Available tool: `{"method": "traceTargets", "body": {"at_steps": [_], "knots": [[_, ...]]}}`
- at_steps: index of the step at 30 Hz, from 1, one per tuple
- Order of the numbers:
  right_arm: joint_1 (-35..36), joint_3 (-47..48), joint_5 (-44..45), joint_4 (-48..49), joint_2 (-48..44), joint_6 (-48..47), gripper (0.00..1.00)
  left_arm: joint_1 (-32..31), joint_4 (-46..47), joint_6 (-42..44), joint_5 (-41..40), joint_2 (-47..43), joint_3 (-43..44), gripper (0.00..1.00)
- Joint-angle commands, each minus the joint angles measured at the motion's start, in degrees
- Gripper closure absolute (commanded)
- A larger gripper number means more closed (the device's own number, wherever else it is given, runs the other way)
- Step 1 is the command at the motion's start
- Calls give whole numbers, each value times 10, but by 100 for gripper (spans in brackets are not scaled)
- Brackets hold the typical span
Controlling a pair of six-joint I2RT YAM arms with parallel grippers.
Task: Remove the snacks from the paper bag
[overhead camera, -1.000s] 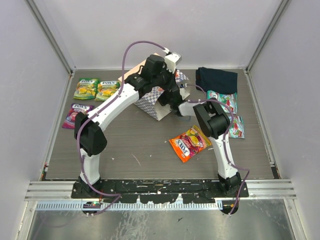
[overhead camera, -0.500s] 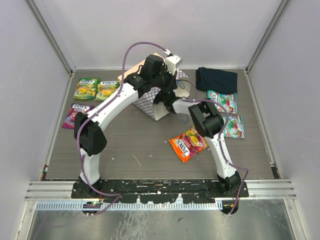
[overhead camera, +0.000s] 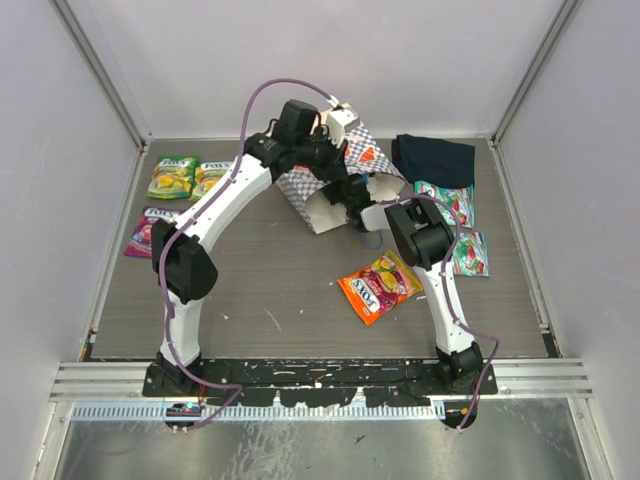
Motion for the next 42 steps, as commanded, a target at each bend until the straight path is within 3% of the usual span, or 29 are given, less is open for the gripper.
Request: {"method": "traceTargets", "body": {"at_steps": [1,5,9,18,21,25,27,30,33,37,42], "knots": [[-12,-18,131,73,-9,54,99,29,-57,61,10,-2,10,100],[-8,-30,133,101,-20,49,99,62,-7,65,-39,-19,-41,100],[2,-71,52,71,-77,3,99,81,26,53,-101,-10,-40,100],[17,-282,-39,35,-310,-57,99,83,46,26,-118,26,9,100],[17,-320,-54,-19,-383,-102,99,82,52,16,-118,22,9,100],[17,-350,-65,-111,-474,-186,99,83,49,1,-118,9,15,81],[16,-353,-76,-156,-511,-229,99,83,42,-6,-117,-1,18,53],[17,-326,-96,-254,-555,-316,99,83,38,-14,-114,-36,2,2],[28,-272,-120,-361,-591,-427,99,85,22,-17,-116,-90,-31,2],[93,-202,-104,-471,-622,-543,99,95,-16,-29,-107,-176,-105,2],[165,-176,-151,-481,-621,-656,99,134,-35,-72,-157,-328,-239,2]]}}
